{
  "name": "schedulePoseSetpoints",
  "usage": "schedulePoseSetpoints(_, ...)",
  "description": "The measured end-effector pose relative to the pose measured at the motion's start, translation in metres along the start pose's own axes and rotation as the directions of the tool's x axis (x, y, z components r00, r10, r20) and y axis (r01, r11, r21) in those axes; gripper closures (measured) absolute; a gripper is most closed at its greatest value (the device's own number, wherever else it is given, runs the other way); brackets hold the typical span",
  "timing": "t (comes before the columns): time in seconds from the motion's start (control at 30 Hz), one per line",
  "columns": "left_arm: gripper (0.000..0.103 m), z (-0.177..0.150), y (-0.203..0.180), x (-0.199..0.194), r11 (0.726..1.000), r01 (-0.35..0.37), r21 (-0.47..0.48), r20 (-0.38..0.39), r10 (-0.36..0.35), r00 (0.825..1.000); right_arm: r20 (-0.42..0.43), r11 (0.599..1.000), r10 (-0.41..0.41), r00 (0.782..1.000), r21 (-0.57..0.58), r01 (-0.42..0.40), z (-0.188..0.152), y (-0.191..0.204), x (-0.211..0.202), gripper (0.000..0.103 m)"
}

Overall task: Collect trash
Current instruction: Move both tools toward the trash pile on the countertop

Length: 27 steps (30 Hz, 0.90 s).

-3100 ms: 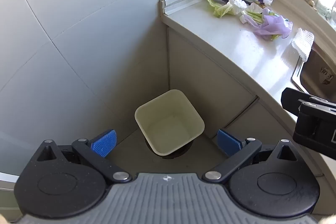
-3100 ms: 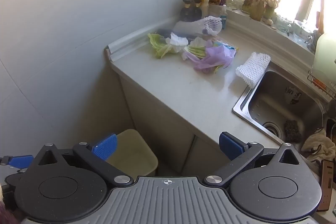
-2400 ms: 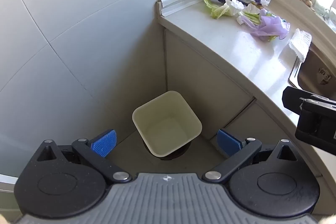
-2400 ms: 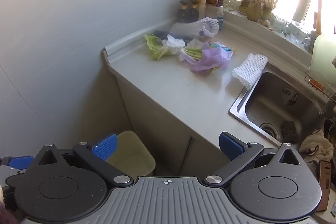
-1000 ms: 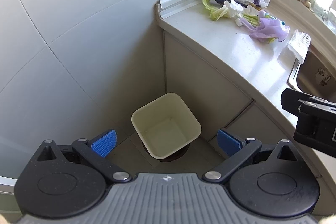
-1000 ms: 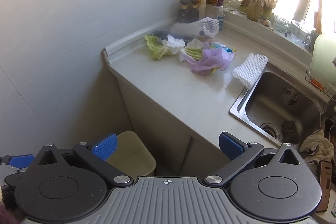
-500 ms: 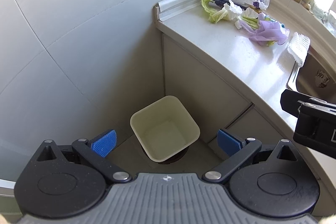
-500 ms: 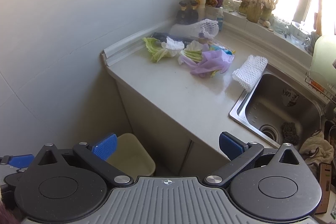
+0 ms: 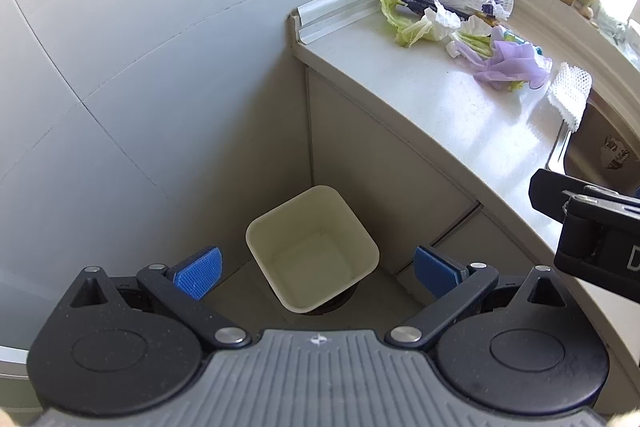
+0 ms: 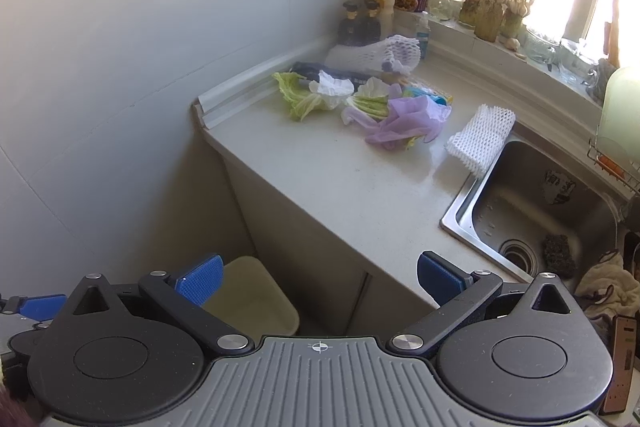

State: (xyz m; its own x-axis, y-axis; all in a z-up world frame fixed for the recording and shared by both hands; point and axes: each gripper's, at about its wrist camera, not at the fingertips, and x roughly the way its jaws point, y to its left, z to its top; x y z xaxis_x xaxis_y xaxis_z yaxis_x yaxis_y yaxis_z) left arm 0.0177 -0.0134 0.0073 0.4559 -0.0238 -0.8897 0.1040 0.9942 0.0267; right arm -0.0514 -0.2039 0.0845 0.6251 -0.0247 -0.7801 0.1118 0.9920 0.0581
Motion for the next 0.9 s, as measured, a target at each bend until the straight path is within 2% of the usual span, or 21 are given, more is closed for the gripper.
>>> schedulePoseSetpoints(0.33,0.000,0.032,-0.023,0.020,0.999,-0.012,-0.033,0.023,0.013,1.000,0.045,0.996,0.089,0.995,0.019,-0.090,0.038,-0.042,0.036,0.000)
schedulePoseSetpoints(0.43,0.000,0.046,-0.030,0.029,0.998,0.003,-0.059,0.035,-0.001,0.999,0.100,0.994,0.098,0.990,0.041,-0.102,0.051,-0.065,0.052,0.000)
schedulePoseSetpoints(0.53,0.000,0.062,-0.038,0.038,0.996,0.028,-0.085,0.074,-0.022,0.997,0.179,0.991,0.126,0.976,0.024,-0.133,0.061,-0.086,0.066,0.000)
schedulePoseSetpoints(0.6,0.000,0.072,-0.043,0.044,0.994,0.055,-0.096,0.099,-0.046,0.994,0.219,0.986,0.158,0.963,0.010,-0.164,0.068,-0.100,0.076,0.000)
schedulePoseSetpoints(0.73,0.000,0.090,-0.052,0.061,0.972,0.189,-0.141,0.155,-0.166,0.974,0.273,0.976,0.203,0.940,0.019,-0.216,0.079,-0.130,0.094,0.000)
schedulePoseSetpoints(0.9,0.001,0.119,-0.071,0.090,0.960,0.250,-0.123,0.177,-0.227,0.958,0.229,0.962,0.226,0.947,0.099,-0.253,0.093,-0.176,0.127,0.000)
